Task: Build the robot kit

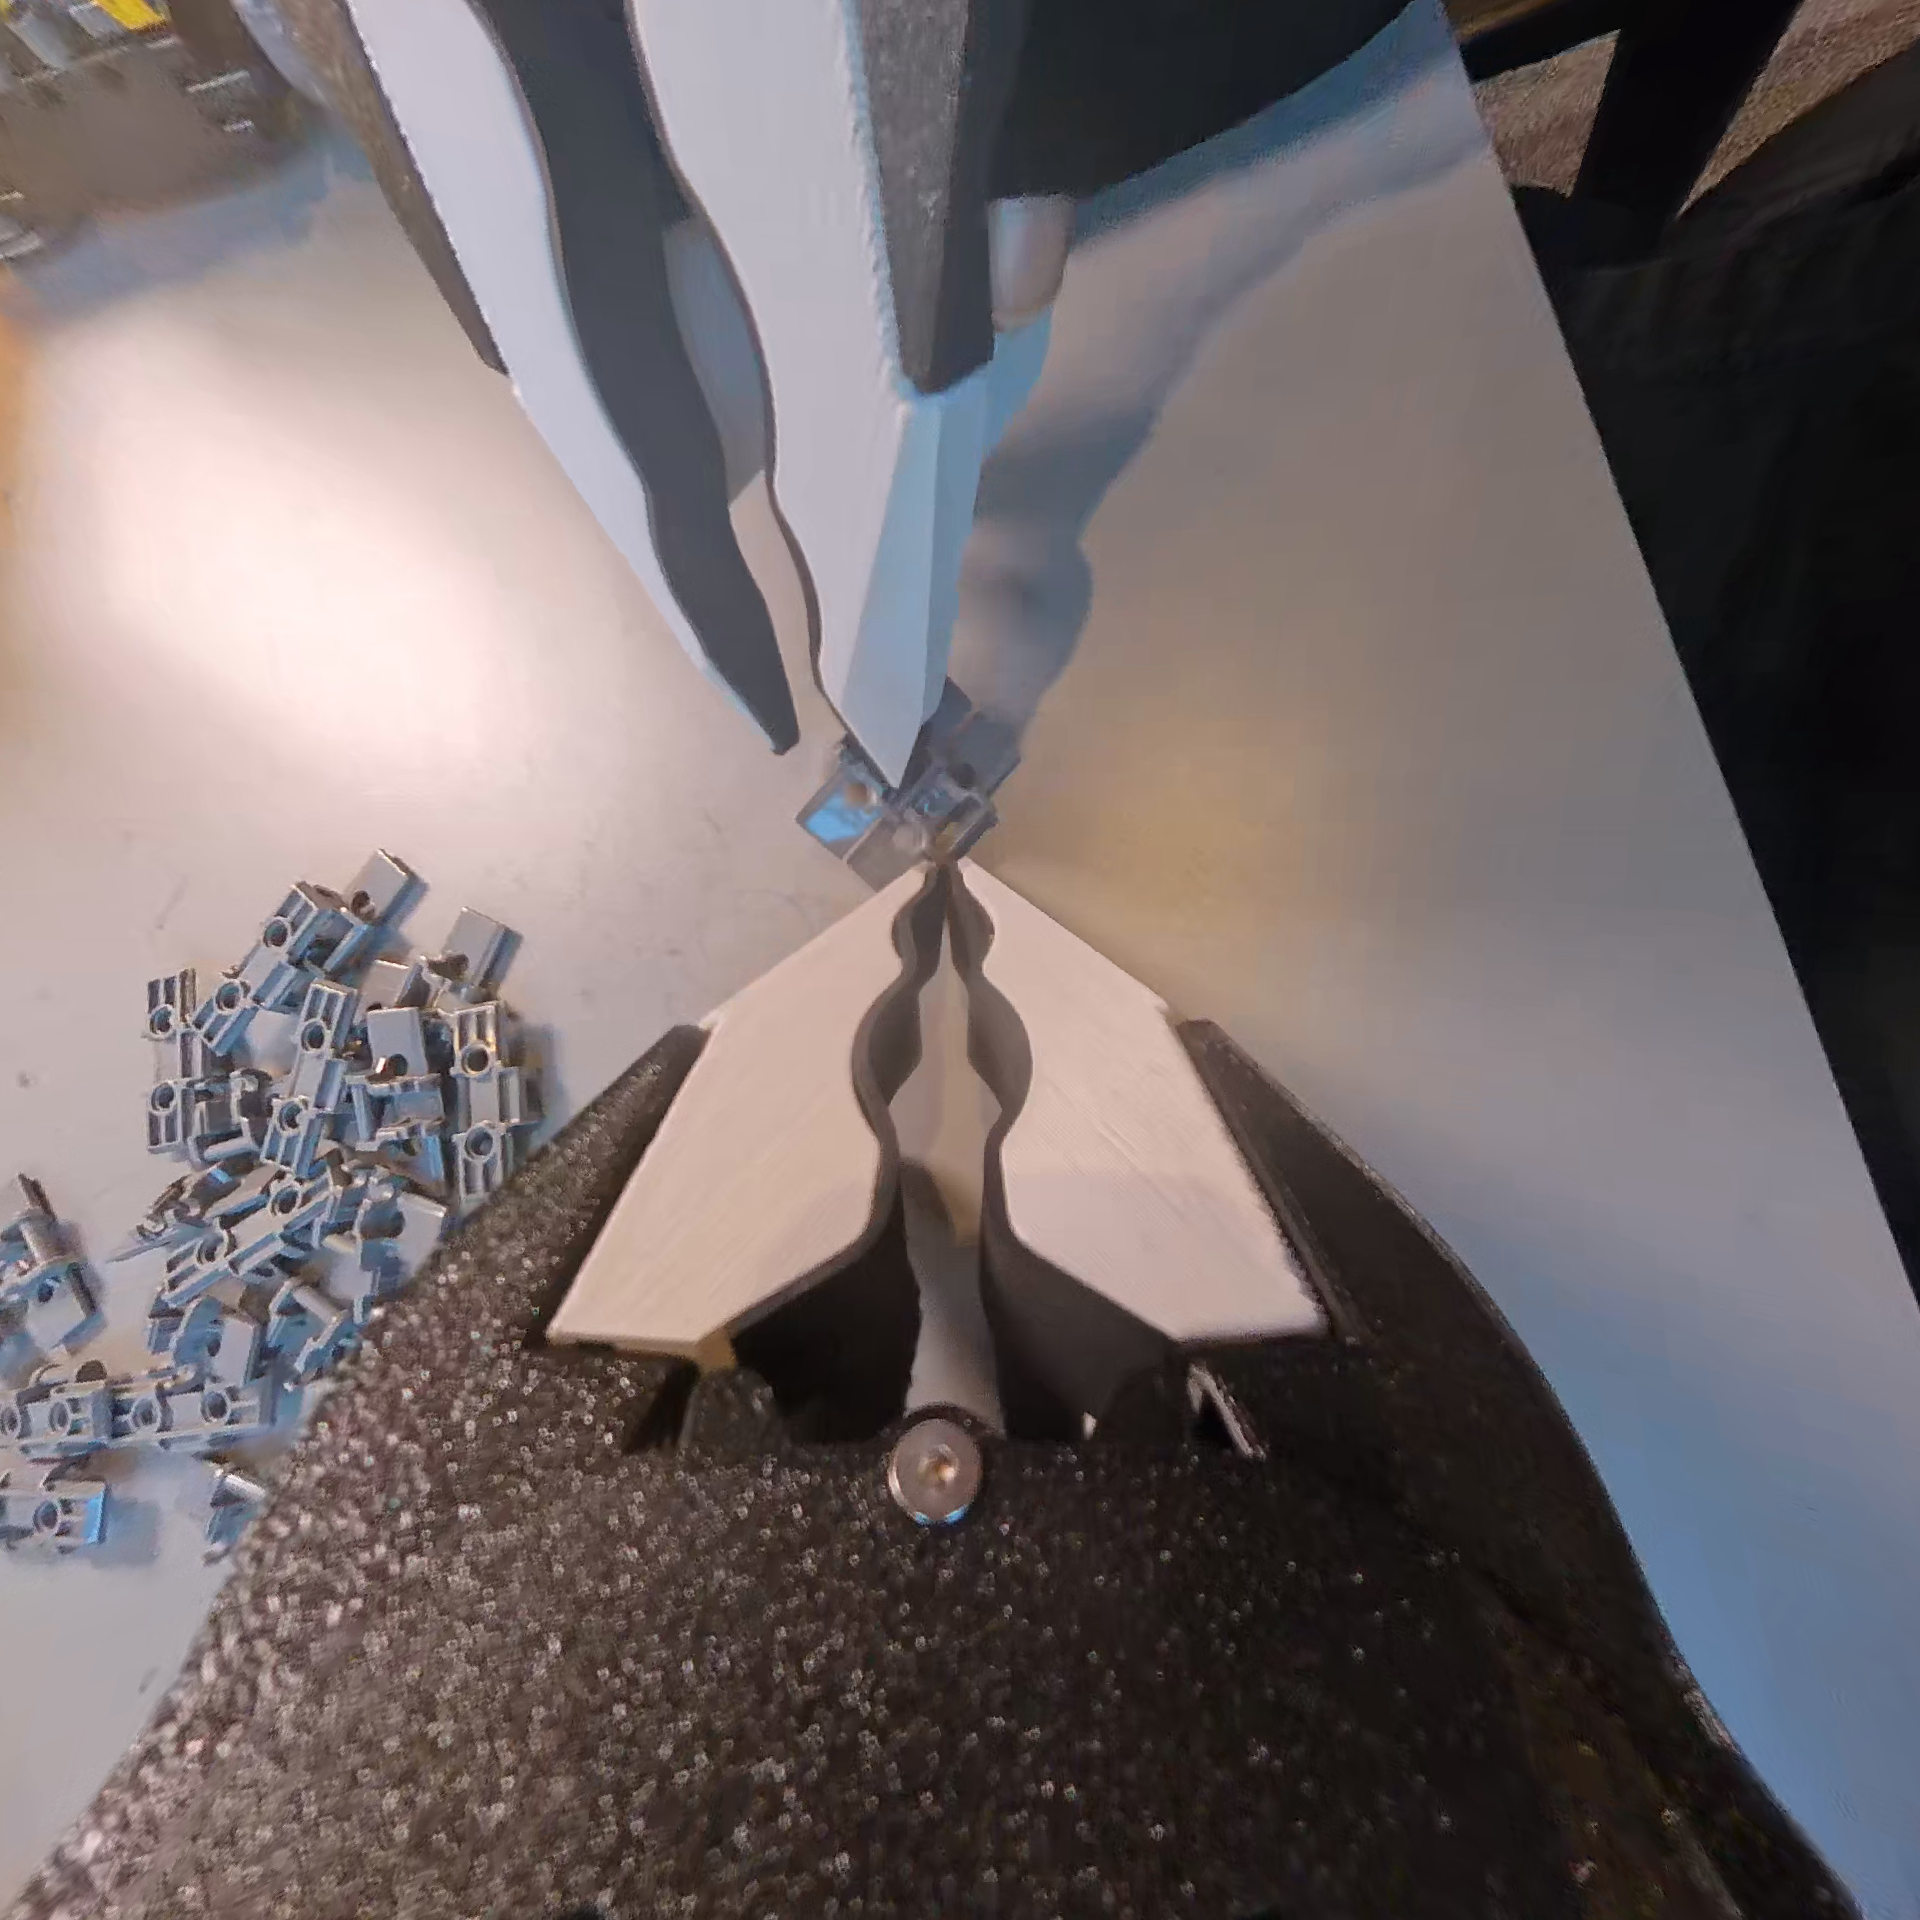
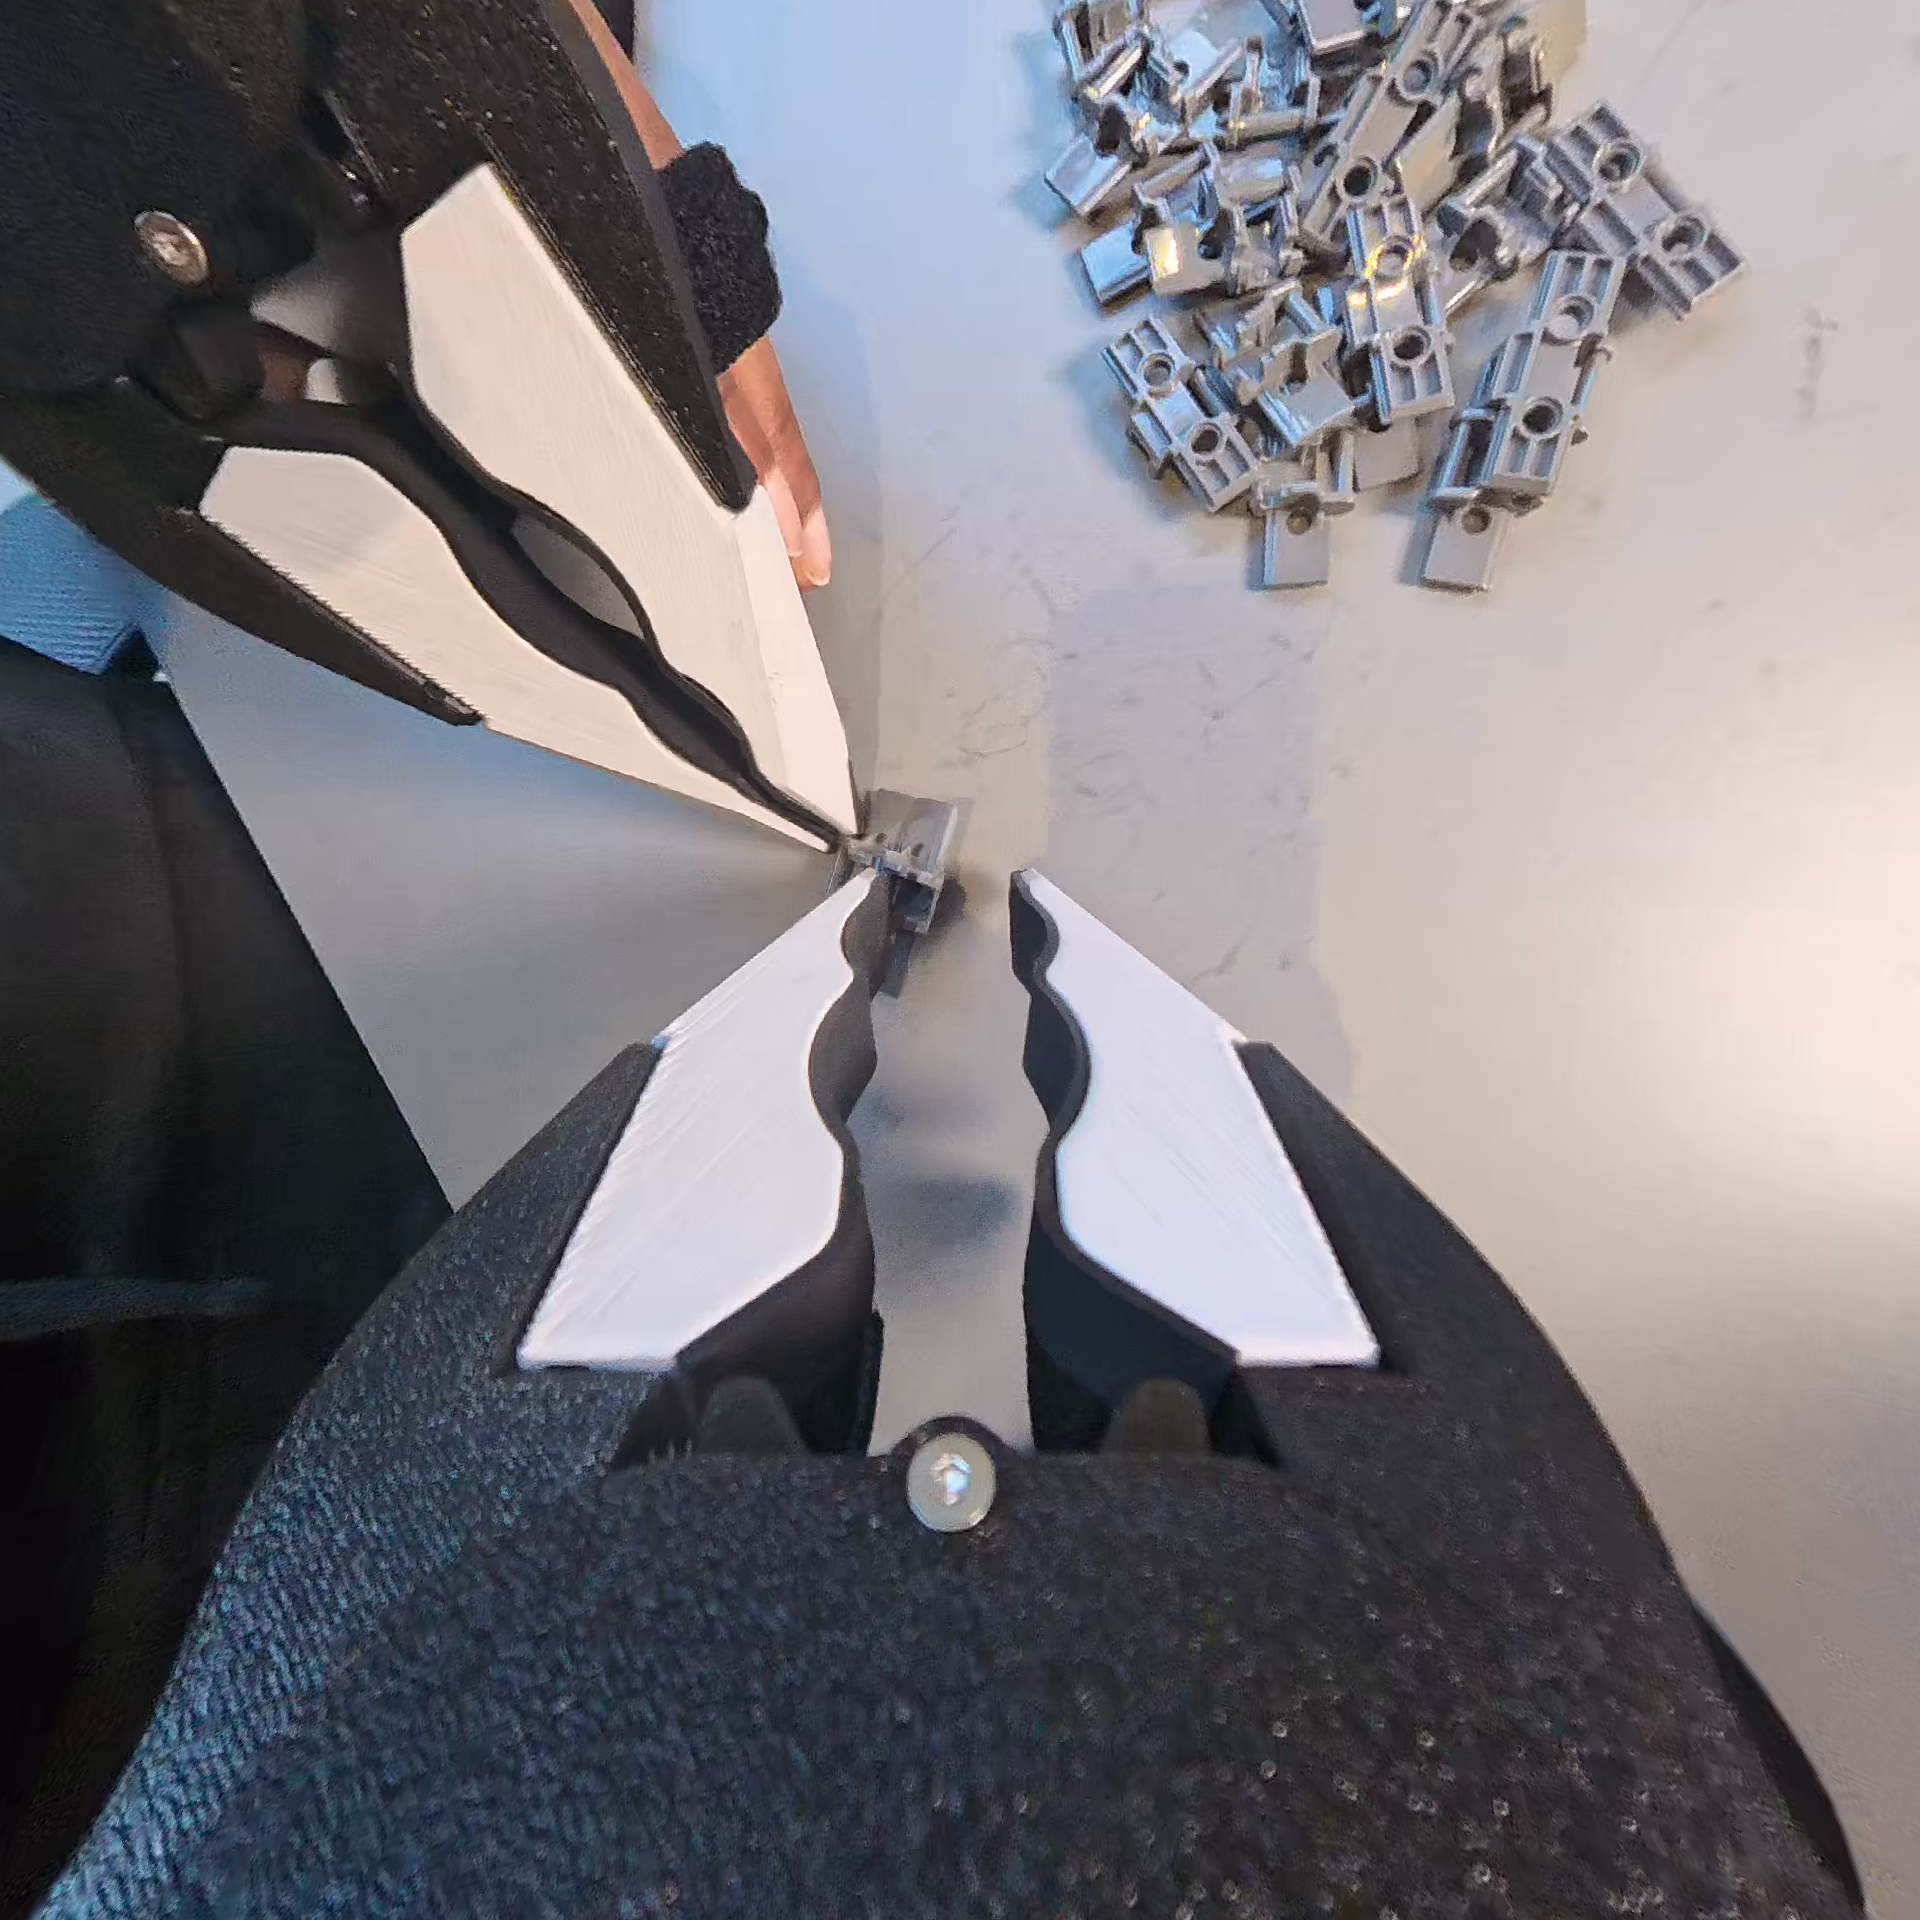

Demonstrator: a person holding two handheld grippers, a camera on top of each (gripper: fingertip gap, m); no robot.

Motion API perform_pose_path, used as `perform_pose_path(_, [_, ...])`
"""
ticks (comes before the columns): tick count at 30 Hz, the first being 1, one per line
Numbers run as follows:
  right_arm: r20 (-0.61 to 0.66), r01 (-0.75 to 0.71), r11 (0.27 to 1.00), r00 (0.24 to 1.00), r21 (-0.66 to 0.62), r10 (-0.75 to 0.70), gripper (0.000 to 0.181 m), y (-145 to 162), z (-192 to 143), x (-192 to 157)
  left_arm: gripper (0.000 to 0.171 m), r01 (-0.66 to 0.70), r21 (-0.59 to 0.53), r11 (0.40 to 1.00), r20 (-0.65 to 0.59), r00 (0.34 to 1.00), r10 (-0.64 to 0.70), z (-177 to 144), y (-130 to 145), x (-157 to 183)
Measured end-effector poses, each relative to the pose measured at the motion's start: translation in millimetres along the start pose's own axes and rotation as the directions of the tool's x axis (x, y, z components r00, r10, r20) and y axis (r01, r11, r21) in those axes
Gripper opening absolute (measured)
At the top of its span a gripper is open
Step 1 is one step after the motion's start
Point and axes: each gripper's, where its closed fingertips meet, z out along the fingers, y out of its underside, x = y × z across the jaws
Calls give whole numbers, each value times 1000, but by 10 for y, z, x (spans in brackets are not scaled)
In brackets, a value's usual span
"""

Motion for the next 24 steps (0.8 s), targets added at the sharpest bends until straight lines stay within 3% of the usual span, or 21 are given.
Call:
perform_pose_path(7, [69, 10, 998, 998, 62, -14, 20, -20, -43, 34, 0, 14, 6, 1000, -21, 1000, -14, 0, -6, 3])
perform_pose_path(10, [20, 34, 998, 999, 47, -35, 21, 46, -72, 129, 0, 31, 7, 1000, -37, 999, -31, 2, -9, 0])
perform_pose_path(14, [56, 0, 986, 998, 168, -10, 21, -101, -256, 125, 0, 39, 14, 999, -47, 998, -38, 1, -10, -2])
perform_pose_path(17, [33, 65, 975, 997, 211, -73, 21, -127, -347, 121, 0, 29, 18, 999, -44, 999, -28, 0, -8, -3])
perform_pose_path(21, [53, 124, 975, 989, 182, -136, 22, -5, -277, -90, 5, 44, 22, 999, -35, 998, -43, -5, 0, -34])
perform_pose_path(24, [-9, 166, 978, 986, 128, -166, 33, 127, -191, -121, 10, 72, 33, 997, -54, 996, -70, -27, 5, -48])
